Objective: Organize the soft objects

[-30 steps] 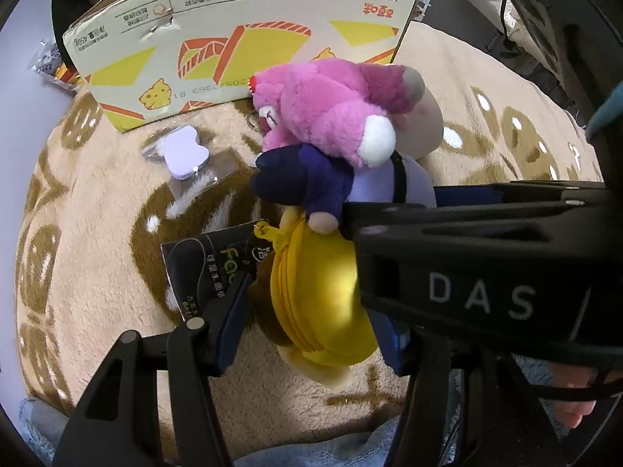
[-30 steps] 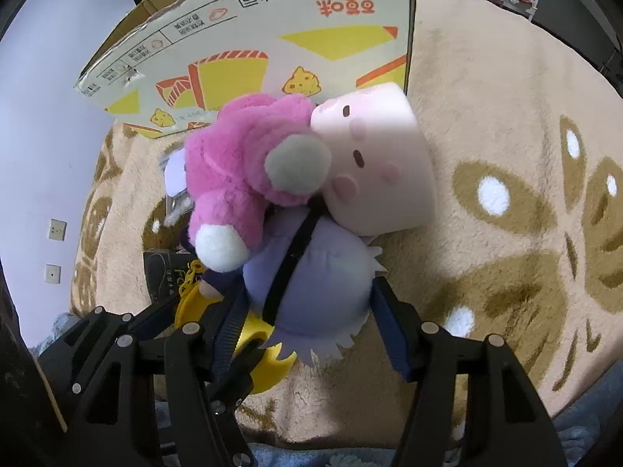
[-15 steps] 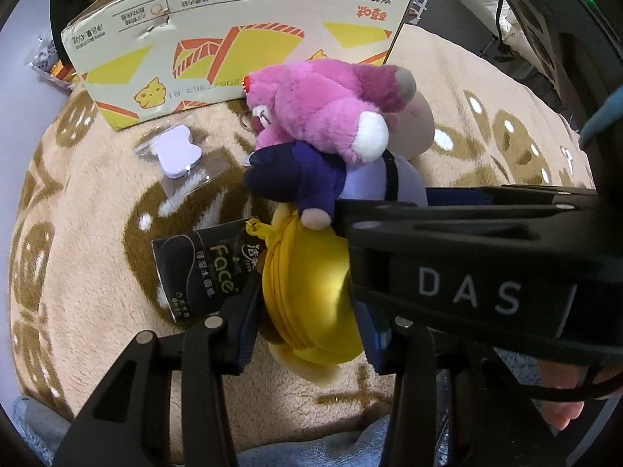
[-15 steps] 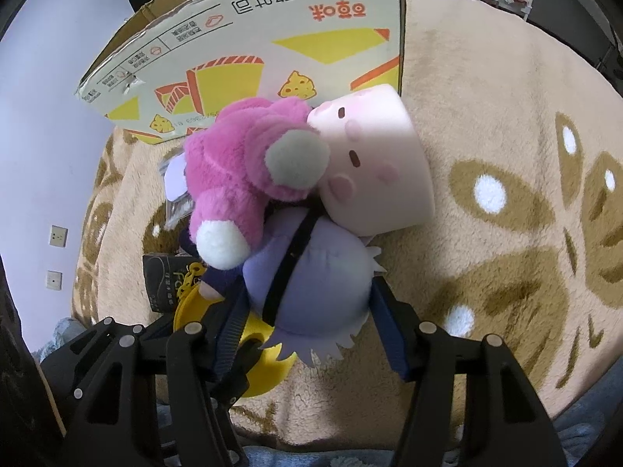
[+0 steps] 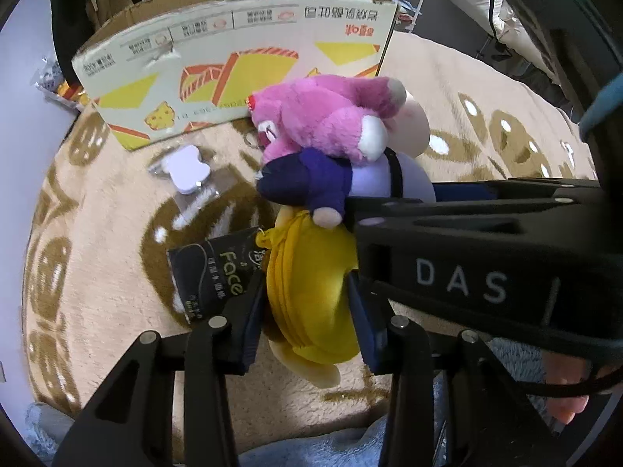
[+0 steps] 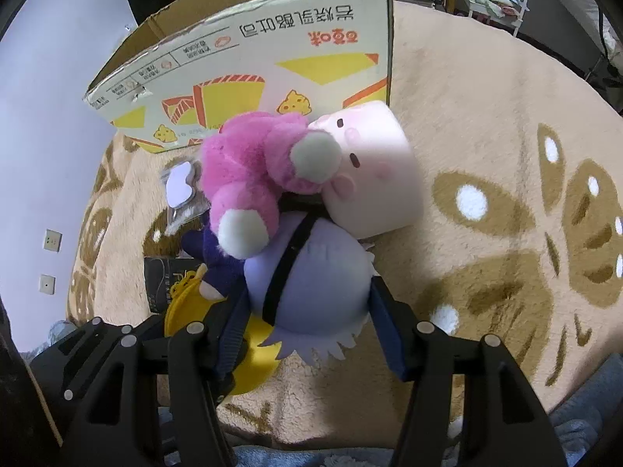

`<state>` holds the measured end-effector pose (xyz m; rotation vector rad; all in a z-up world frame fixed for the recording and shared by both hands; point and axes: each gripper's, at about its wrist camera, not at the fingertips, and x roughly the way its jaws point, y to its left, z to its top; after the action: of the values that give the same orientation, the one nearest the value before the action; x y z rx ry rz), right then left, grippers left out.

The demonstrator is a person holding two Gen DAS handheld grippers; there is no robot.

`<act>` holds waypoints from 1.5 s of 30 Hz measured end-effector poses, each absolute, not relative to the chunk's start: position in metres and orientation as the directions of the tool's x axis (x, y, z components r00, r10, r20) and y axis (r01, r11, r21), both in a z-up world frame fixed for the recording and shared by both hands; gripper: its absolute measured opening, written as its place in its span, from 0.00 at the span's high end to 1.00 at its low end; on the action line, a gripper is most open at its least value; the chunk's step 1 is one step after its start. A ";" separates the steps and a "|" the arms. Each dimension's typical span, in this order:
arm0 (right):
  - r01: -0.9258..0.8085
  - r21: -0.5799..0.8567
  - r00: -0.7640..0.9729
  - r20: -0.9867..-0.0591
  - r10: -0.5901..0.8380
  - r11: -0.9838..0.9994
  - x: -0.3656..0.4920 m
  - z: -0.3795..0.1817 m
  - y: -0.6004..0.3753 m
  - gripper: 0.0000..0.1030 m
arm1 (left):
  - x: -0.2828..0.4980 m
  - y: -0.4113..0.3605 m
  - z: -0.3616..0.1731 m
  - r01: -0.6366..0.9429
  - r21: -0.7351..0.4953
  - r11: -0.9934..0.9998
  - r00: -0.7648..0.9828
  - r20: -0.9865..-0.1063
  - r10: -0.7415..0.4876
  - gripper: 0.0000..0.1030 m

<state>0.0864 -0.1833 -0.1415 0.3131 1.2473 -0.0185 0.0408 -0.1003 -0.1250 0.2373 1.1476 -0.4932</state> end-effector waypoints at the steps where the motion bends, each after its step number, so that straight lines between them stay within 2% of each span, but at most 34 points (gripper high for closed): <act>1: 0.184 0.222 0.324 -0.933 0.155 0.957 0.086 -0.141 -0.183 0.39 | 0.040 -0.099 -0.123 0.490 -0.066 0.869 0.325 -0.911 -0.253 0.62; 12: 0.193 0.223 0.341 -0.928 0.148 0.955 0.085 -0.138 -0.186 0.39 | 0.035 -0.084 -0.100 0.468 -0.042 0.883 0.410 -0.874 -0.260 0.64; 20: 0.198 0.217 0.343 -0.929 0.140 0.956 0.083 -0.135 -0.188 0.39 | 0.032 -0.077 -0.085 0.449 0.020 0.893 0.483 -0.846 -0.224 0.64; 31: 0.186 0.218 0.392 -0.911 0.131 0.958 0.072 -0.115 -0.193 0.39 | 0.041 -0.055 -0.070 0.380 -0.004 0.925 0.529 -0.819 -0.221 0.64; 45: 0.172 0.237 0.473 -0.871 0.131 0.956 0.056 -0.083 -0.196 0.39 | 0.046 -0.033 -0.052 0.293 0.027 0.956 0.610 -0.775 -0.165 0.64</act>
<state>0.0561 -0.1960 -0.0825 0.3116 1.0831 -0.0253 0.0462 -0.0328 -0.0516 0.1571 0.8758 -0.2656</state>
